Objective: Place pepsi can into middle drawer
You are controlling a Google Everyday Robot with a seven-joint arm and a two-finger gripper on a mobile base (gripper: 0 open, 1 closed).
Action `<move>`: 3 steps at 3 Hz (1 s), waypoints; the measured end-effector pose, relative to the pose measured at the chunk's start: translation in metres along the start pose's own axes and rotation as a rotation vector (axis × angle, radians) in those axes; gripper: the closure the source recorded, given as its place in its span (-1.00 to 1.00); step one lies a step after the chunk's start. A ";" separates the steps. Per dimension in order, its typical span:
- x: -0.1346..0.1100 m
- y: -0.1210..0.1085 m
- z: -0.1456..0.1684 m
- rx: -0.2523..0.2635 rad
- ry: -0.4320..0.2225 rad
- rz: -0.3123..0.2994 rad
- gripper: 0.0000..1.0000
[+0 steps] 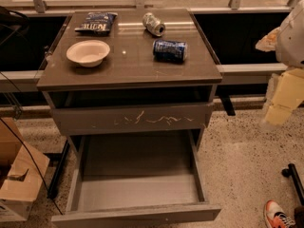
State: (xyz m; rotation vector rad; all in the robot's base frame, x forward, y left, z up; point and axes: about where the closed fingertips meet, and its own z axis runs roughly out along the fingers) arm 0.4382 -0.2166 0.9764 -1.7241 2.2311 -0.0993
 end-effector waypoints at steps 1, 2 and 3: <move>-0.004 -0.004 0.001 0.011 -0.001 0.000 -1.00; -0.020 -0.020 0.011 0.020 -0.032 -0.019 -1.00; -0.049 -0.042 0.024 0.031 -0.072 -0.080 -1.00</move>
Offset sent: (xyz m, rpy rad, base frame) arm 0.0545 0.0293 -0.0087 0.0463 -0.0388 0.0523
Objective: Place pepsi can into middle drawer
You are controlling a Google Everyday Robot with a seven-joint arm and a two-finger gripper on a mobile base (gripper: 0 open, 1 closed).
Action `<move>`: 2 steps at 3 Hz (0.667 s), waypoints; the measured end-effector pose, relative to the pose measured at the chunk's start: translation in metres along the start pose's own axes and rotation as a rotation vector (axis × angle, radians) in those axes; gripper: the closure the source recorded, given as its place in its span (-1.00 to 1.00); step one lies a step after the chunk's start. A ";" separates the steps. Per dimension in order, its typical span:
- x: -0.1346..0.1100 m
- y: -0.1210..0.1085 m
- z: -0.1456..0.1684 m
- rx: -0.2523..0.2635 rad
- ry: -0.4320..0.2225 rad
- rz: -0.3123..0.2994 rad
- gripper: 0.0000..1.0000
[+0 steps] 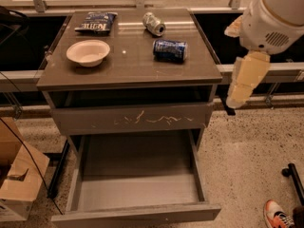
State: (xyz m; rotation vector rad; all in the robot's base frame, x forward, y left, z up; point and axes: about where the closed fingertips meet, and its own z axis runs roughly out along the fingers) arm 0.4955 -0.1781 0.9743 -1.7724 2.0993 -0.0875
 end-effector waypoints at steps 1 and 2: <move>-0.025 -0.027 0.017 -0.004 -0.039 -0.044 -1.00; -0.043 -0.056 0.032 -0.008 -0.100 -0.037 -1.00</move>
Offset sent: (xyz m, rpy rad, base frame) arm 0.1111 0.0535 -0.0031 0.1602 -0.0223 0.0767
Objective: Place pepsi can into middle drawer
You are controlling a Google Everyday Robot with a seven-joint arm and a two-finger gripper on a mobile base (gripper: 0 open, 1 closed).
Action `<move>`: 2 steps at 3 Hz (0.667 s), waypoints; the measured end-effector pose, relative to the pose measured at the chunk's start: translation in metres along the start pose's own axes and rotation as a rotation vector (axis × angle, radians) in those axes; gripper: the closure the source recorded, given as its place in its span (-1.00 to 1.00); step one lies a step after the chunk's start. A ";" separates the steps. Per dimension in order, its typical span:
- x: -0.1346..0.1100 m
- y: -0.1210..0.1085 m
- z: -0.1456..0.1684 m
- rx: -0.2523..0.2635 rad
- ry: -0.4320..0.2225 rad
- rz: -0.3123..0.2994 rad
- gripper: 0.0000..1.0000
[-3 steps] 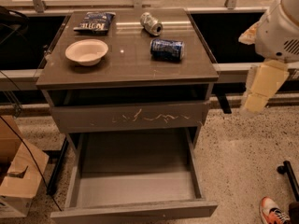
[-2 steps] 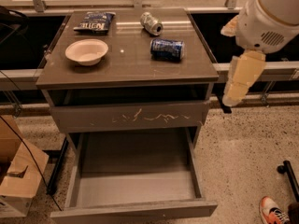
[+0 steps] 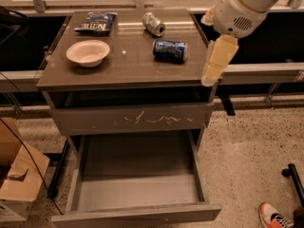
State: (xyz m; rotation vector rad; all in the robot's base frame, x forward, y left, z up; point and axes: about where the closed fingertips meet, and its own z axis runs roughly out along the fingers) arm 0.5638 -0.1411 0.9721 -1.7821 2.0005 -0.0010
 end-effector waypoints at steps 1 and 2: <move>-0.001 -0.004 0.000 0.004 -0.006 0.001 -1.00; -0.002 -0.003 0.005 -0.007 -0.010 0.006 -1.00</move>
Offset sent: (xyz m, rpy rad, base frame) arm 0.0083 0.0055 -0.0126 0.0246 0.0363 -0.0020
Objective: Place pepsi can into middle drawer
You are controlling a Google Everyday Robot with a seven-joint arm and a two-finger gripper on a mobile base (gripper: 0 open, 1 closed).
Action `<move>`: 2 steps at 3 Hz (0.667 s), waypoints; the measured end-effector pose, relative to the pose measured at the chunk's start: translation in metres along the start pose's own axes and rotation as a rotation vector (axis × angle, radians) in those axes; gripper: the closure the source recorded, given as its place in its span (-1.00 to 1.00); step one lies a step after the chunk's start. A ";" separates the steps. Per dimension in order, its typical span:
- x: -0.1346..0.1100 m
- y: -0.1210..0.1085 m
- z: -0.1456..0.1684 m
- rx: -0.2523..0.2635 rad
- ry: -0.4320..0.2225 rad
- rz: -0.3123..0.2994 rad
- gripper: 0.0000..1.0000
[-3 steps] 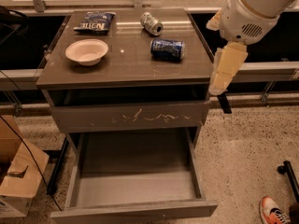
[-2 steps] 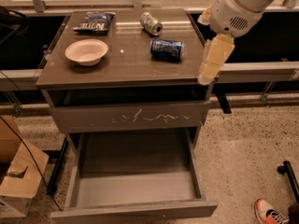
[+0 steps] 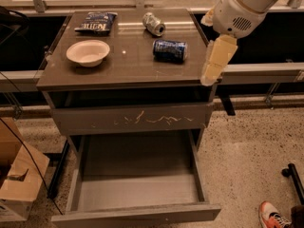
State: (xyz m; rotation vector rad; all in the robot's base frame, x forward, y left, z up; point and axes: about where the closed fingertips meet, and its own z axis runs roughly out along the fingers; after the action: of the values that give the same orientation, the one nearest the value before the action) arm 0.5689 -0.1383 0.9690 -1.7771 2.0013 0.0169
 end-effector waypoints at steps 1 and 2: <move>-0.020 -0.013 0.026 -0.013 -0.038 -0.009 -1.00; -0.047 -0.036 0.059 -0.019 -0.088 -0.041 -1.00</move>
Offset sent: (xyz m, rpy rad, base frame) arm 0.0989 0.0942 -0.0405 0.1185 -0.0274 0.1203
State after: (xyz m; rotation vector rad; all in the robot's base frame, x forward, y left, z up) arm 0.6251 -0.0818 0.9430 -1.7964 1.9089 0.0999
